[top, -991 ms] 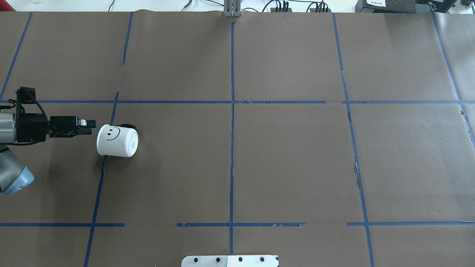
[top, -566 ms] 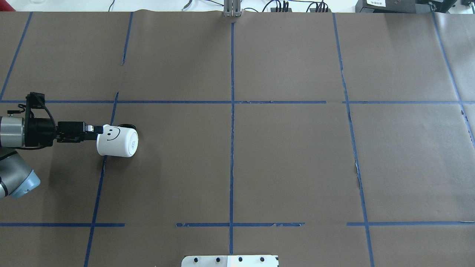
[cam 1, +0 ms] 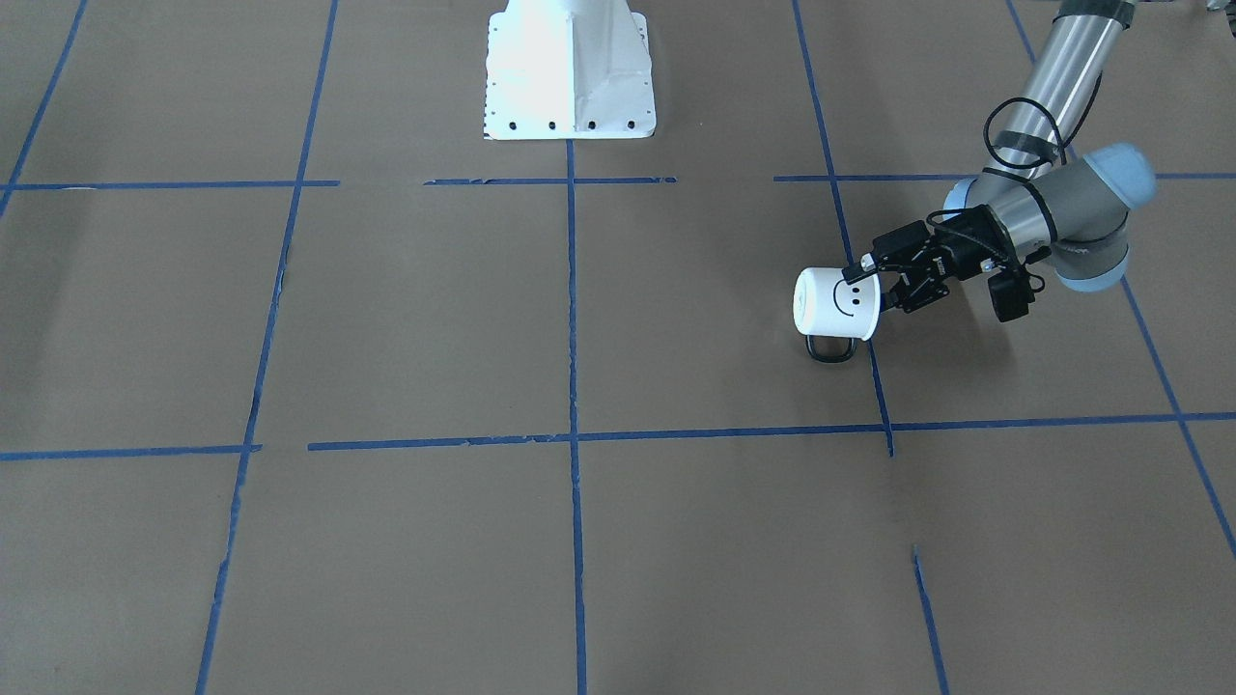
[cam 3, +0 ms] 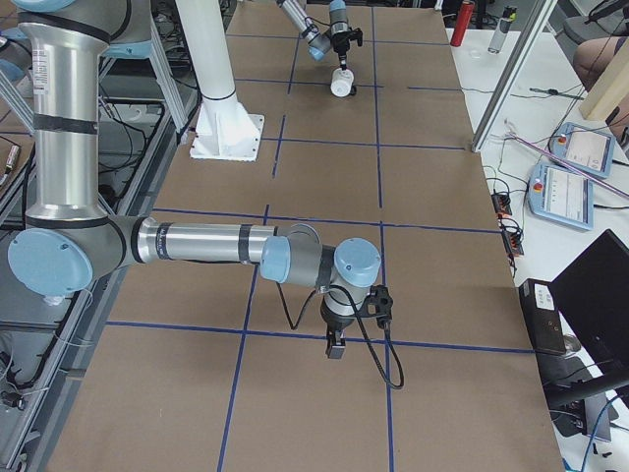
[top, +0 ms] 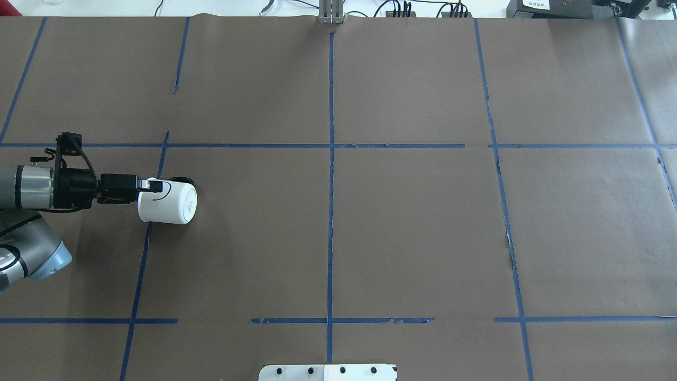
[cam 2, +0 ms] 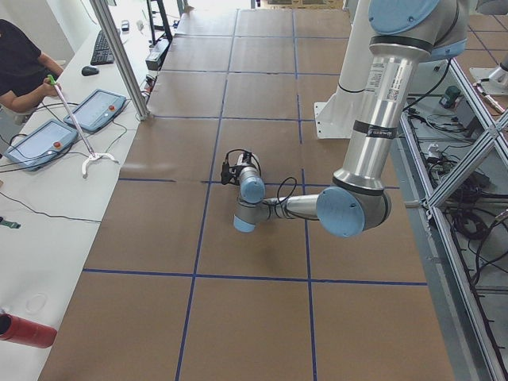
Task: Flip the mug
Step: 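Insert the left gripper into the mug rim and close on it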
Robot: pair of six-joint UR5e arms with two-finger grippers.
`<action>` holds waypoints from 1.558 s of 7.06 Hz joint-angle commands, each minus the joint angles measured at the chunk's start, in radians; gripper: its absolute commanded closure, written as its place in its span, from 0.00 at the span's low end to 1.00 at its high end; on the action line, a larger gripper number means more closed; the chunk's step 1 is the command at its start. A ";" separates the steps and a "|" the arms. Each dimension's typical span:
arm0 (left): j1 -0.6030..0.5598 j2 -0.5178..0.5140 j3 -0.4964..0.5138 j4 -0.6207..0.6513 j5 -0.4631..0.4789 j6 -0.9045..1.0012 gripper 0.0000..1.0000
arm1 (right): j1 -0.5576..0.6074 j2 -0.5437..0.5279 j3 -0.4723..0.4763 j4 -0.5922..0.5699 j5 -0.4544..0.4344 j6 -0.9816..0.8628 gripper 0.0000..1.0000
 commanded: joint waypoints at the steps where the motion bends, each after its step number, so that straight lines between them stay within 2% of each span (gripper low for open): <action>1: 0.014 -0.005 0.006 -0.001 0.003 -0.003 0.58 | 0.000 0.000 0.000 0.000 0.000 0.000 0.00; 2: 0.016 -0.005 0.006 -0.001 0.003 -0.005 0.98 | 0.000 0.000 0.001 0.000 0.000 0.000 0.00; 4: 0.014 -0.002 -0.002 -0.003 0.004 -0.009 1.00 | 0.000 0.000 0.001 0.000 0.000 0.000 0.00; 8: 0.008 0.010 -0.077 -0.019 0.010 -0.138 1.00 | 0.000 0.000 0.000 0.000 0.000 0.000 0.00; 10: 0.008 0.011 -0.107 -0.026 0.042 -0.158 1.00 | 0.000 0.000 0.001 0.000 0.000 0.000 0.00; 11: 0.013 0.008 -0.139 -0.014 0.062 -0.232 1.00 | 0.000 0.000 0.001 0.000 0.000 0.000 0.00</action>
